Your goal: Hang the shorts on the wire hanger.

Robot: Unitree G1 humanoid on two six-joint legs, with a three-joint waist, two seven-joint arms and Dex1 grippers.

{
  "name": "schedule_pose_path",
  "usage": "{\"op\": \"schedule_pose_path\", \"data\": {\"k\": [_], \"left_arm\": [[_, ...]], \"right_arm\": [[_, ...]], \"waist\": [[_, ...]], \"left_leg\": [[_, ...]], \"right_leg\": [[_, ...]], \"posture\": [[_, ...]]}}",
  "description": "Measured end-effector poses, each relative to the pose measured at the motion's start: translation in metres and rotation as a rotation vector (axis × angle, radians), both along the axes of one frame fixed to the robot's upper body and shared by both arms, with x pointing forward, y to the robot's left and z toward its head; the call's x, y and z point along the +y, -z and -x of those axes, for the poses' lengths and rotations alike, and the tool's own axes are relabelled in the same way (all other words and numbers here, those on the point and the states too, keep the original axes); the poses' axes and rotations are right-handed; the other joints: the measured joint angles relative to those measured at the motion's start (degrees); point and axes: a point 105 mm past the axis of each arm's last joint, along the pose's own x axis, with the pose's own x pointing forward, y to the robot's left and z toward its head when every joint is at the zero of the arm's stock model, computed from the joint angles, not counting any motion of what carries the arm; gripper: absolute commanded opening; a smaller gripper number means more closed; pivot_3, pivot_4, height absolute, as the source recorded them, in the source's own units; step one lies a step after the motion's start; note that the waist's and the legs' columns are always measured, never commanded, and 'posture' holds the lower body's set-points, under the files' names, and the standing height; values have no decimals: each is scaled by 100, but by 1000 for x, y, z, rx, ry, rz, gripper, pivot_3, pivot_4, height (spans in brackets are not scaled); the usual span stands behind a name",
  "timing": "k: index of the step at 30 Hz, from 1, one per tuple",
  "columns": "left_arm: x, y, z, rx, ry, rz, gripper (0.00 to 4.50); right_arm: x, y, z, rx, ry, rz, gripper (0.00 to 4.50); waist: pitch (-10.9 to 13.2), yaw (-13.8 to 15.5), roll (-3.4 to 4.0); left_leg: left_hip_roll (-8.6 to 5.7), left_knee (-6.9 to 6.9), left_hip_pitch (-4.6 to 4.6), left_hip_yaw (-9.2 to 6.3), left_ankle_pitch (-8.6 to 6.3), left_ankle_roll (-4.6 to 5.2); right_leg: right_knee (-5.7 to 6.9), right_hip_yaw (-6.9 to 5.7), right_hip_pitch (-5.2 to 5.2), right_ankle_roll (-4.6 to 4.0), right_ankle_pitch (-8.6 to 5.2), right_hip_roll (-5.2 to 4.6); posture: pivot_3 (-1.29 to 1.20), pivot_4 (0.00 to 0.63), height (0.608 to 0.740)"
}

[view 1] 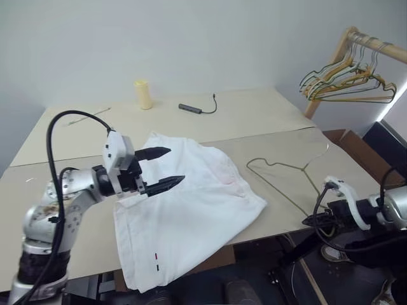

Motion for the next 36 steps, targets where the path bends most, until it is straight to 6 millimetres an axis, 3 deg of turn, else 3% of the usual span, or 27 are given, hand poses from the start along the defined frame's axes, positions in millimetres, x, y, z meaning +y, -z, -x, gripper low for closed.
{"op": "schedule_pose_path", "data": {"k": [4,16,26,30,36], "left_arm": [[1,6,13,48,70,-32,4477],[6,7,13,40,32,-30,4477],[9,11,18,45,5,-42,4477],[7,10,19,39,10,-45,4477],[5,6,20,11,25,-52,4477]], "right_arm": [[7,3,2,54,-43,-41,0],[18,-11,-16,18,-86,-137,0],[20,-19,15,64,-284,-67,0],[32,-12,0,57,-288,-83,0],[33,0,-40,15,-244,9,0]], "waist": [[-1,51,3],[0,284,6],[5,508,9],[7,525,11],[7,566,12]], "left_leg": [[1,0,-3,3,0,0],[6,-1,-9,10,-4,-7],[20,-3,-9,35,-15,-19],[27,-2,-2,76,-14,-19],[32,-3,-15,86,-16,-22]], "right_leg": [[-3,1,-3,-2,1,3],[-8,0,-10,-10,4,8],[-12,2,-19,-23,-6,15],[-10,7,-19,-26,-7,21],[-14,5,-28,-30,-3,29]], "posture": [[-138,4,740],[-110,11,740],[-81,21,740],[-77,16,740],[-53,13,740]]}}
